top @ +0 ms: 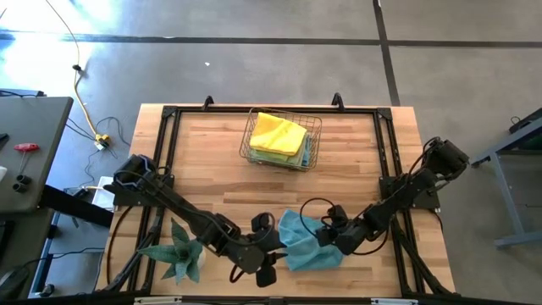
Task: Fold microfiber towels
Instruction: Fold the blue towel
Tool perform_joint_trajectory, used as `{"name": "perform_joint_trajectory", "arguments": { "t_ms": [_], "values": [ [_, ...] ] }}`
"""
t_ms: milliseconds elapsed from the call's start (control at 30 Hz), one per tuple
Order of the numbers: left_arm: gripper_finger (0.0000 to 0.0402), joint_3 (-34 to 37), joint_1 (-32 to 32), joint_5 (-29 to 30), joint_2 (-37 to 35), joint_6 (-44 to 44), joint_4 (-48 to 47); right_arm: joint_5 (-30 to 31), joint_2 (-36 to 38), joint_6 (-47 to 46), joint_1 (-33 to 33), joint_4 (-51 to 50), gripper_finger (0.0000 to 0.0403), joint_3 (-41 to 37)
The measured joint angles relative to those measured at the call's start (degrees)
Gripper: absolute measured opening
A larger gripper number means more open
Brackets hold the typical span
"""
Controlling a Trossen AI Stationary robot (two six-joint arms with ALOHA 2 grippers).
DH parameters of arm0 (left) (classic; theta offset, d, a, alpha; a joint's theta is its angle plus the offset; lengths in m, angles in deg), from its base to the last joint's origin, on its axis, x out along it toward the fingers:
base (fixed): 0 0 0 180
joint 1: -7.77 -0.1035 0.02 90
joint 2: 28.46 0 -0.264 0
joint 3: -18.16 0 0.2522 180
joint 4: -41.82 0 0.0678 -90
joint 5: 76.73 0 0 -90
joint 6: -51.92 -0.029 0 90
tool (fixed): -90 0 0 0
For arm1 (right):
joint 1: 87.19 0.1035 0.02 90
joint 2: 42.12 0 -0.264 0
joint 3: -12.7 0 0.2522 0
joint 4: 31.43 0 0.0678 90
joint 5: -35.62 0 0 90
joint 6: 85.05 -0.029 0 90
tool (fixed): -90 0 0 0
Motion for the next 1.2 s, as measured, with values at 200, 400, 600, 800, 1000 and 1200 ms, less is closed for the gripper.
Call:
{"name": "perform_joint_trajectory", "arguments": {
  "t_ms": [200, 400, 600, 800, 1000, 1200],
  "values": [
    [0.0097, 0.0, 0.0, 0.0, 0.0, 0.0, 0.0, 2.8, 0.0, 2.2, 0.0, 0.5, 0.0138, 0.0],
    [0.0097, 0.0, 0.0, 0.0, 0.0, -0.3, 0.0, 3.0, 0.0, 4.2, 0.0, 1.5, 0.0116, 0.0],
    [0.0097, 0.0, 0.0, -0.1, 0.0, -0.2, 0.0, 3.0, 0.0, 5.5, 0.0, 1.5, 0.0016, 0.0],
    [0.0097, 0.0, 0.5, -0.1, 0.0, -0.2, 0.0, 4.0, 0.0, 6.3, 0.0, 3.4, 0.0007, 0.0],
    [0.0097, 0.0, 1.6, -0.1, 0.0, -0.4, 0.0, 8.1, 0.0, 13.1, -1.0, 14.9, 0.0001, 0.0],
    [0.0097, 0.0, 1.9, 0.9, 0.0, 0.9, -0.1, 12.1, 0.0, 22.4, -3.8, 26.5, 0.0001, 0.0]
  ]
}}
